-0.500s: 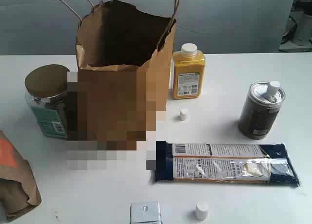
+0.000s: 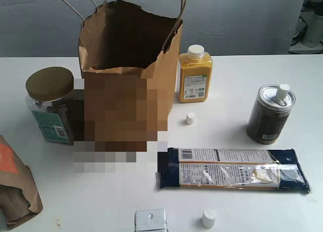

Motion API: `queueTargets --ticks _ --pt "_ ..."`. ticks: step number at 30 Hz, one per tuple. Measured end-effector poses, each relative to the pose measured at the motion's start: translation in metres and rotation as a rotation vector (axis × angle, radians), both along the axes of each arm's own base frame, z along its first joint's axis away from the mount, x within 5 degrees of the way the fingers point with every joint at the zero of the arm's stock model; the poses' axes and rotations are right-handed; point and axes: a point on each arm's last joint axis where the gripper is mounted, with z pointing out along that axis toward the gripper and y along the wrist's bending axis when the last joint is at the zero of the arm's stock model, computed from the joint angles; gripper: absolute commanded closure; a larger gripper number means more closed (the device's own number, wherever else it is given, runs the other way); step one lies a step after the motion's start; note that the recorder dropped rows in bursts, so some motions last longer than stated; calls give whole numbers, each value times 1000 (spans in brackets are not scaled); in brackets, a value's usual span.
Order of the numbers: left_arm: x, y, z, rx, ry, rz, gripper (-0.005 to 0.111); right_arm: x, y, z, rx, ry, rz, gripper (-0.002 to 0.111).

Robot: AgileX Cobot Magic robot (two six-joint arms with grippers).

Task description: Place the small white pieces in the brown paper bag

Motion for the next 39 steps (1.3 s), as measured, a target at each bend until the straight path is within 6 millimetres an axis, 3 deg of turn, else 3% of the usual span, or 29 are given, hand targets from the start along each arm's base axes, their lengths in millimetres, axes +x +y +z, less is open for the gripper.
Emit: queueTargets --ticks 4,6,10,16,21,26,31,34,39 --pt "0 0 0 0 0 0 107 0 0 5 233 9 13 108" --pt "0 0 0 0 0 0 107 -3 2 17 246 7 65 108" --pt "0 0 0 0 0 0 107 -15 11 59 145 75 220 108" --pt "0 0 0 0 0 0 107 -1 45 92 -86 424 531 108" --pt "0 0 0 0 0 0 107 26 66 81 -202 706 656 108" --pt "0 0 0 0 0 0 107 60 88 44 -279 1011 725 108" --pt "0 0 0 0 0 0 107 50 128 21 -378 1113 831 108" --pt "0 0 0 0 0 0 107 47 140 9 -461 1144 800 108" --pt "0 0 0 0 0 0 107 59 168 -19 -596 1287 705 108"
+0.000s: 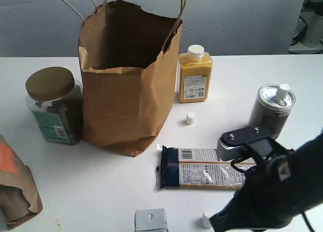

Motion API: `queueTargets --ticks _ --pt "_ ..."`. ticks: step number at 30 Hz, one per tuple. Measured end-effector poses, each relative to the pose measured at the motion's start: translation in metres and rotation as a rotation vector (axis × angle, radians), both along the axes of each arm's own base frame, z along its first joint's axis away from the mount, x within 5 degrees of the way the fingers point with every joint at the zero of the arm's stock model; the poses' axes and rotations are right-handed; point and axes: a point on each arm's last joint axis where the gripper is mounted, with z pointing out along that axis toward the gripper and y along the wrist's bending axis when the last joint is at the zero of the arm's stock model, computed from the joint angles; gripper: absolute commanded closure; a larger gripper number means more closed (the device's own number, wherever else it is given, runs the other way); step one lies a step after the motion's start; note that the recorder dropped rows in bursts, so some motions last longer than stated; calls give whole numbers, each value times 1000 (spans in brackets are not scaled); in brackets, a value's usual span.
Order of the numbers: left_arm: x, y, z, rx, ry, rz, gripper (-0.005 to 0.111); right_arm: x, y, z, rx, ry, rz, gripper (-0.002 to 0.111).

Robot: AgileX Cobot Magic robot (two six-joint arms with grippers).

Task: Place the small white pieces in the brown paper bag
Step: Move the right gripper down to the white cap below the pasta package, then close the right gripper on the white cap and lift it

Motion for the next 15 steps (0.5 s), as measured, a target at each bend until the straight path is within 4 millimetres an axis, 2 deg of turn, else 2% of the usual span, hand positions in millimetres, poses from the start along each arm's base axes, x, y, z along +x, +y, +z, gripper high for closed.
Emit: queueTargets --ticks 4,7,9,11,15 --pt "0 0 0 0 0 0 107 8 24 -11 -70 6 29 107" --pt "0 0 0 0 0 0 107 14 41 -19 -111 6 39 97" --pt "0 0 0 0 0 0 107 18 50 -24 -141 3 42 86" --pt "0 0 0 0 0 0 107 22 57 -28 -160 2 35 75" --pt "0 0 0 0 0 0 107 27 63 -38 -201 2 4 64"
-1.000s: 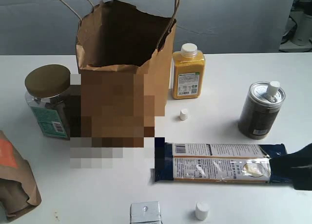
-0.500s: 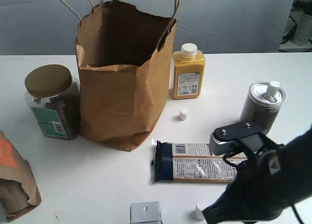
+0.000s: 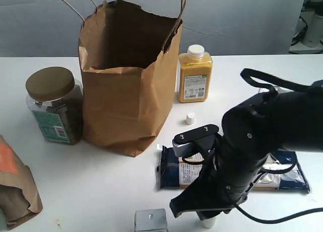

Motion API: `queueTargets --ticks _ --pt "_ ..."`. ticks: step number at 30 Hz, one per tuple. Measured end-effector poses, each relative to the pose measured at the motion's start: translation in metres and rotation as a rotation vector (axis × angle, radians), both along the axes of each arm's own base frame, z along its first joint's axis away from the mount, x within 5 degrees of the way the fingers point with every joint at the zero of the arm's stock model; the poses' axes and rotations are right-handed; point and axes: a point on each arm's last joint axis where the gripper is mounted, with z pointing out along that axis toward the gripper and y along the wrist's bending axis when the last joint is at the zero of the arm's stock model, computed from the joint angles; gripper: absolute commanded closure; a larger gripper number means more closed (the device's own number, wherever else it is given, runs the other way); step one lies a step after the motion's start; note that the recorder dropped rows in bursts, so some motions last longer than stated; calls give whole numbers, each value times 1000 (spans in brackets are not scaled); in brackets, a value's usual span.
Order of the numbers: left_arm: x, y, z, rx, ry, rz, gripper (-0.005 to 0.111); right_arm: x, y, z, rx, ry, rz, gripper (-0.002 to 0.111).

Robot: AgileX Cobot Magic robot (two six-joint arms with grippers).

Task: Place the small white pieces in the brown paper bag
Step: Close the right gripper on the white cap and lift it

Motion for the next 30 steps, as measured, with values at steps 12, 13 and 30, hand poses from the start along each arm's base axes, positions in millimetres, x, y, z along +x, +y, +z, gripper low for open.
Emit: queueTargets --ticks 12,13,30 --pt "0 0 0 0 0 0 107 5 2 -32 -89 19 -10 72" --pt "0 0 0 0 0 0 107 5 2 -32 -90 18 -10 76" --pt "0 0 0 0 0 0 107 2 -2 13 34 -59 -9 107"
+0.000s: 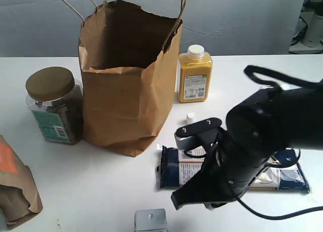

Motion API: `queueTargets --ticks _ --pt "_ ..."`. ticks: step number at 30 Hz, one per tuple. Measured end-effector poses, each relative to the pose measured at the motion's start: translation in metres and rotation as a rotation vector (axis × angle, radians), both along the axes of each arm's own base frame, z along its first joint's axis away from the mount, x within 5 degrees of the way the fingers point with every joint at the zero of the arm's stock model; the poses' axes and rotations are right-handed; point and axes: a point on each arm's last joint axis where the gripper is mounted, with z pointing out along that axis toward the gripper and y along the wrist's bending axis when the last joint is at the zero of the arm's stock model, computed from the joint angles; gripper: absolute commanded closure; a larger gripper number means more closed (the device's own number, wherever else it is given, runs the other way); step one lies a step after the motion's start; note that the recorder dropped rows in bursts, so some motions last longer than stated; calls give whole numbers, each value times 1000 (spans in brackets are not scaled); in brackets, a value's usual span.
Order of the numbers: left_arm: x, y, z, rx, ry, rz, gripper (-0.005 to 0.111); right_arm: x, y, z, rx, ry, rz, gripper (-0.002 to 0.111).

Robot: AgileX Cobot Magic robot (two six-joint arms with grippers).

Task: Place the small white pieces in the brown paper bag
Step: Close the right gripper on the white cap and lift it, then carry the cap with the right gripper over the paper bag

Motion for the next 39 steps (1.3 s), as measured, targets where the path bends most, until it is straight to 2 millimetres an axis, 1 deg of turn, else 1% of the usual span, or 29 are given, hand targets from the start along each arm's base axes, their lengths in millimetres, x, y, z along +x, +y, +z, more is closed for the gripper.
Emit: queueTargets --ticks 2,5,11,14,15,19,23,25,27,30,31,32,36,39 --pt "0 0 0 0 0 0 107 -1 -2 16 51 -31 0 107" --pt "0 0 0 0 0 0 107 -3 -6 45 171 -106 -2 107" --pt "0 0 0 0 0 0 107 -5 -8 107 546 -320 -32 107" --pt "0 0 0 0 0 0 107 -4 -7 131 723 -393 -70 107" --pt "0 0 0 0 0 0 107 -4 -6 136 757 -407 -76 107" --pt "0 0 0 0 0 0 107 1 2 166 866 -445 -83 107" --pt "0 0 0 0 0 0 107 5 18 205 967 -508 -45 107" --pt "0 0 0 0 0 0 107 11 28 223 1006 -537 -35 107" --pt "0 0 0 0 0 0 107 18 39 231 1018 -554 -21 107" --pt "0 0 0 0 0 0 107 30 61 242 1016 -569 9 107" --pt "0 0 0 0 0 0 107 36 72 240 997 -567 21 107" --pt "0 0 0 0 0 0 107 40 79 242 985 -573 35 107" --pt "0 0 0 0 0 0 107 58 108 233 883 -569 87 107" --pt "0 0 0 0 0 0 107 73 126 221 782 -565 89 106"
